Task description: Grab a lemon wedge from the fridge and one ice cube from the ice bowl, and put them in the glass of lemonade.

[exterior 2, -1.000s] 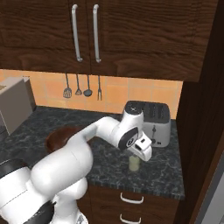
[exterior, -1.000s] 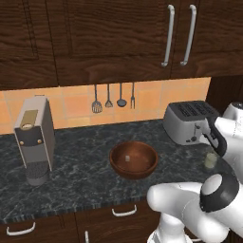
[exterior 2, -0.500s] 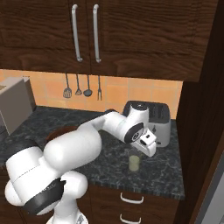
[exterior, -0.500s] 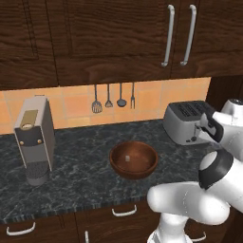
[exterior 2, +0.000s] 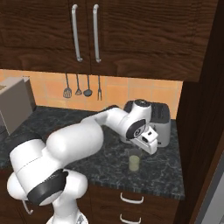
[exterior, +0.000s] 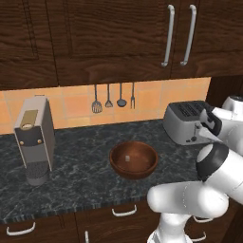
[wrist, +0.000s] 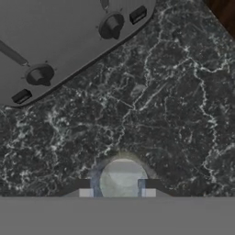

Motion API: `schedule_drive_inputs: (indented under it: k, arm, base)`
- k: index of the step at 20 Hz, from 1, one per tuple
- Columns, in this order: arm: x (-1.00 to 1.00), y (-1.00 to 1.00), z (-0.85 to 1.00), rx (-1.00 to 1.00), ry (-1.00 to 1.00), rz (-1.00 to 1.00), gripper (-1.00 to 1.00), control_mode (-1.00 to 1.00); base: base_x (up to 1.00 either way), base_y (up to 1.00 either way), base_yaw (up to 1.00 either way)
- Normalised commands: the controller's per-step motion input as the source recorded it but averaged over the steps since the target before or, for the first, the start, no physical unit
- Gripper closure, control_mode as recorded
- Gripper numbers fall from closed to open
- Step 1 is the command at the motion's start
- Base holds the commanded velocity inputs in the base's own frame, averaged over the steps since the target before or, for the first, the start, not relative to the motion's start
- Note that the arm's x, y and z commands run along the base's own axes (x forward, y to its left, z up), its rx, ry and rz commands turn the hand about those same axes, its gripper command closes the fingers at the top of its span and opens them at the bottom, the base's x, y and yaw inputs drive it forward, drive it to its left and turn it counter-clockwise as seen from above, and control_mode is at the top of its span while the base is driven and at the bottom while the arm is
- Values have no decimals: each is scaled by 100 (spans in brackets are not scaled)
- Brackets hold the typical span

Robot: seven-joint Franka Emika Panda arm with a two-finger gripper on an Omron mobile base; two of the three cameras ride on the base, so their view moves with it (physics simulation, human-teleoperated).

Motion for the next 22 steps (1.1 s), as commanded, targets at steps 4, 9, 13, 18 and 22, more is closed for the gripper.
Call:
schedule_drive_inputs:
  k: [4, 9, 13, 18, 22]
  arm:
    - [-19, -8, -1, 0, -13, 0, 100, -100]
    - [0, 0, 0, 0, -13, 0, 100, -100]
    - [-5, 0, 0, 0, -22, 0, 100, -100]
    - [-1, -2, -4, -1, -8, 0, 100, -100]
    - [0, 1, 0, -12, 0, -9, 100, -100]
  base:
    - [0, 0, 0]
    - [0, 0, 0]
    - [0, 0, 0]
    - [0, 0, 0]
    - [0, 0, 0]
